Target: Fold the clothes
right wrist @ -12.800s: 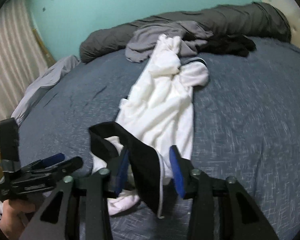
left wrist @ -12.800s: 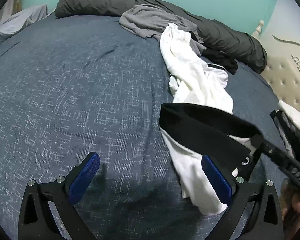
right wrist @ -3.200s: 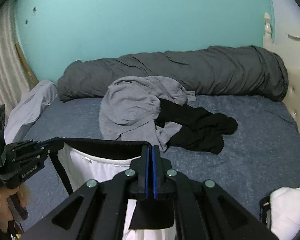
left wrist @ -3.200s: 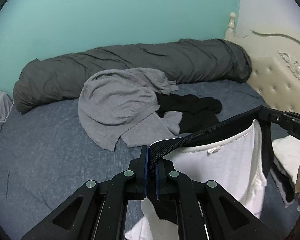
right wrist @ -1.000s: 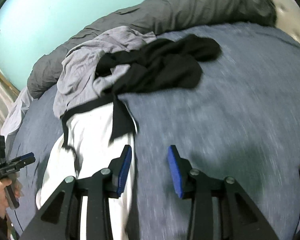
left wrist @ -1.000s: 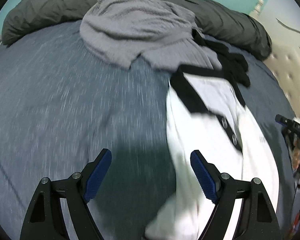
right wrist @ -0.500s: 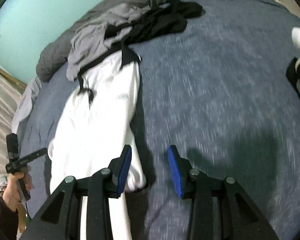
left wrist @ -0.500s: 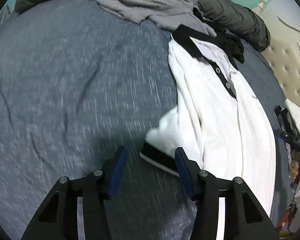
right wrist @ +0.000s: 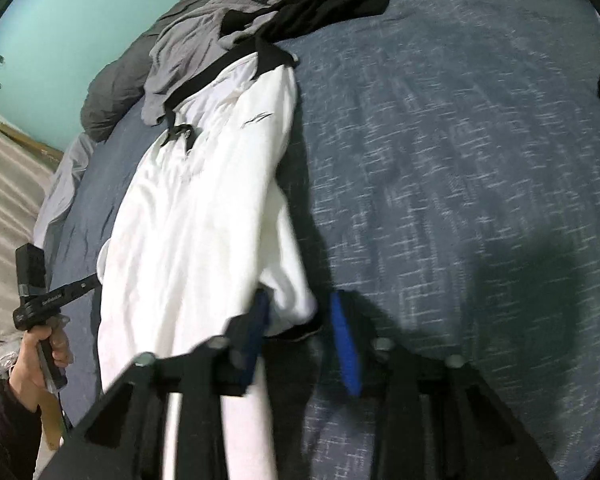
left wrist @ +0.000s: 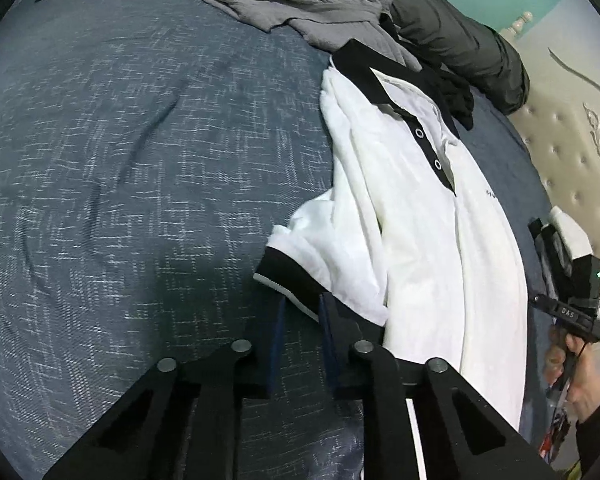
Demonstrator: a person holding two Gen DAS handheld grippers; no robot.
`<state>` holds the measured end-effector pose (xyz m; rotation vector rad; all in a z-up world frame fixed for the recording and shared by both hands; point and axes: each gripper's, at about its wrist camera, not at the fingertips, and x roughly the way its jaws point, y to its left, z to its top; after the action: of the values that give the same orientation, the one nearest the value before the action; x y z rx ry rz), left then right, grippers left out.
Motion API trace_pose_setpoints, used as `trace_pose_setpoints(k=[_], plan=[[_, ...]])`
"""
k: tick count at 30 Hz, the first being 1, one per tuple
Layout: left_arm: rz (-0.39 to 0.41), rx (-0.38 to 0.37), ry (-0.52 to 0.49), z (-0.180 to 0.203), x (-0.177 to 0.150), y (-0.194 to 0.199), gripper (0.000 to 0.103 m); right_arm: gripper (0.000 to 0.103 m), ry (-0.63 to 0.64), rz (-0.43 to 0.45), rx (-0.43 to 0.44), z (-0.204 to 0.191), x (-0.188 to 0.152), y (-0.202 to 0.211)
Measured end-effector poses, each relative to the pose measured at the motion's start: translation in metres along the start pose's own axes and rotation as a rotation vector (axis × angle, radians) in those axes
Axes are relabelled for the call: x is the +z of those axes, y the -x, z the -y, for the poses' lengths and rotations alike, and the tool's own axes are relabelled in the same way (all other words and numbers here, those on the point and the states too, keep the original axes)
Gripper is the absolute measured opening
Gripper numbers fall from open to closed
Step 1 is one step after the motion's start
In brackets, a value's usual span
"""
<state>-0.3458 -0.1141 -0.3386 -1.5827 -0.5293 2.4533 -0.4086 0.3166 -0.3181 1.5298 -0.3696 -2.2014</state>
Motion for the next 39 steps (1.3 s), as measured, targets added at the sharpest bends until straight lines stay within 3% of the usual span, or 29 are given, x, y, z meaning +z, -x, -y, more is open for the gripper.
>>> trace_pose_setpoints(k=[2,14,21,32,39], plan=[[0.012,0.009,-0.001,0.001,0.001,0.003,0.002,0.014,0.046,0.008,-0.031,-0.007,-0.001,0.0],[0.126,0.076,0.044,-0.012,0.011,0.042,0.002,0.01,0.093,0.108,-0.158,0.001,0.01,0.045],[0.202,0.163,0.073,-0.041,0.029,0.079,0.001,0.01,0.074,0.151,-0.255,0.021,0.034,0.074],[0.238,0.244,0.171,-0.095,0.058,0.112,0.001,0.01,0.058,0.19,-0.394,0.047,0.076,0.109],[0.203,0.27,0.232,-0.119,0.068,0.103,0.001,0.01,0.056,0.153,-0.426,0.051,0.075,0.095]])
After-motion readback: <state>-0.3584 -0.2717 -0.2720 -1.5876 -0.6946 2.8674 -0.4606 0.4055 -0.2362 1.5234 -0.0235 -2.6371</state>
